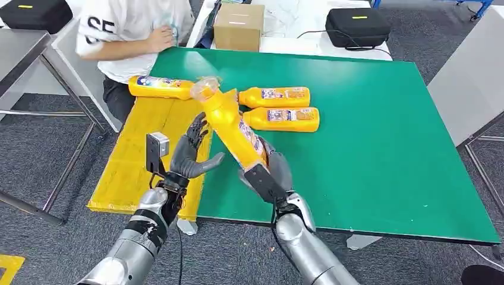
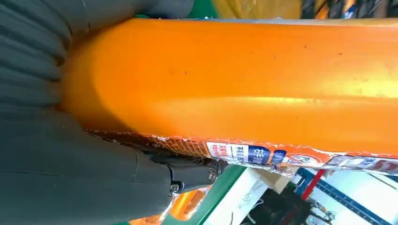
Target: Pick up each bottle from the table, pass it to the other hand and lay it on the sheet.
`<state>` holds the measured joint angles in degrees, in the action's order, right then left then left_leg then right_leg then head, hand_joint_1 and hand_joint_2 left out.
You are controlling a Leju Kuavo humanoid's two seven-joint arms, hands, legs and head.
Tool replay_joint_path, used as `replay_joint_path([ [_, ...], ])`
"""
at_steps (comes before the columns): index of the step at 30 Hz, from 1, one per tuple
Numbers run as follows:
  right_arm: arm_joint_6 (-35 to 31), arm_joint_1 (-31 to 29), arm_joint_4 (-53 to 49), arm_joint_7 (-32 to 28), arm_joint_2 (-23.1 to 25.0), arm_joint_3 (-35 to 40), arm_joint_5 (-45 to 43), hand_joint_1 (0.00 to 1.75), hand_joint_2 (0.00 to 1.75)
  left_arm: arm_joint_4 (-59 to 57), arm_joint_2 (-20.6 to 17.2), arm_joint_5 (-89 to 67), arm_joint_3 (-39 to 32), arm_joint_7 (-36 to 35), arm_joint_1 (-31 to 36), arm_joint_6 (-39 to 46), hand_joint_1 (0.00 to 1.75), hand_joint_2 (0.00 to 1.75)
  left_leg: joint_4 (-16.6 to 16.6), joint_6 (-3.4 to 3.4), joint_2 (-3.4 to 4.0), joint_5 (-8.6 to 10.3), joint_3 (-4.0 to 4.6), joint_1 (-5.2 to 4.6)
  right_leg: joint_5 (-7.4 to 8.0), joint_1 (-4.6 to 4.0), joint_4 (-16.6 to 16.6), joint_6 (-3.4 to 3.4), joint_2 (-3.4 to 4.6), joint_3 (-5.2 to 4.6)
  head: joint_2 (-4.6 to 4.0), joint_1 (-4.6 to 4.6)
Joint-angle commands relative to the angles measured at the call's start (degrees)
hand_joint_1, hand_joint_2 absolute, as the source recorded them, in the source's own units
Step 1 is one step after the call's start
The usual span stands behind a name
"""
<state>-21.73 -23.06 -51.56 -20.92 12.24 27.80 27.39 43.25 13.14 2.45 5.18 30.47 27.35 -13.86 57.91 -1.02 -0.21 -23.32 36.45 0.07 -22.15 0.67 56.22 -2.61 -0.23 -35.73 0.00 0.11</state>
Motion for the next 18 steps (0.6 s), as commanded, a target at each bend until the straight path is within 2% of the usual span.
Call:
replay_joint_path([
  [1, 0.1, -2.73, 8.12, -0.35, 2.44, 3.82, 1.84, 1.75, 1.75, 0.01, -0.85, 3.01, 4.4, -1.96, 1.68, -2.06, 0.0, 1.75, -0.02, 0.06, 0.08, -0.1, -0.21, 0.03, -0.08, -0.04, -0.01, 0.08, 0.08, 0.19, 0.0, 0.0],
  [12, 0.77, -2.99, 10.44, 0.05, 3.11, 5.74, 2.67, 1.75, 1.75, 1.77, -1.04, 4.7, 5.39, -2.44, 1.02, -3.27, 0.0, 1.75, 0.02, 0.05, 0.03, -0.12, -0.23, 0.03, -0.12, -0.04, 0.02, 0.09, 0.02, 0.21, 0.0, 0.0],
  [17, -0.08, -1.99, 10.71, -0.64, 2.74, 5.9, 1.84, 1.75, 1.75, 4.28, -2.36, 5.79, 6.77, -2.18, -0.33, -3.88, 0.0, 1.75, -0.04, 0.04, 0.01, -0.05, -0.1, 0.04, -0.04, -0.05, -0.05, 0.06, 0.01, 0.11, 0.0, 0.0],
  [18, -0.63, -1.9, 10.54, -0.49, 2.45, 5.96, 2.16, 1.75, 1.75, 4.62, -2.69, 6.54, 6.67, -2.18, -0.7, -4.72, 0.0, 1.75, -0.04, 0.07, 0.05, -0.13, -0.29, 0.05, -0.12, -0.06, -0.04, 0.1, 0.05, 0.29, 0.0, 0.0],
])
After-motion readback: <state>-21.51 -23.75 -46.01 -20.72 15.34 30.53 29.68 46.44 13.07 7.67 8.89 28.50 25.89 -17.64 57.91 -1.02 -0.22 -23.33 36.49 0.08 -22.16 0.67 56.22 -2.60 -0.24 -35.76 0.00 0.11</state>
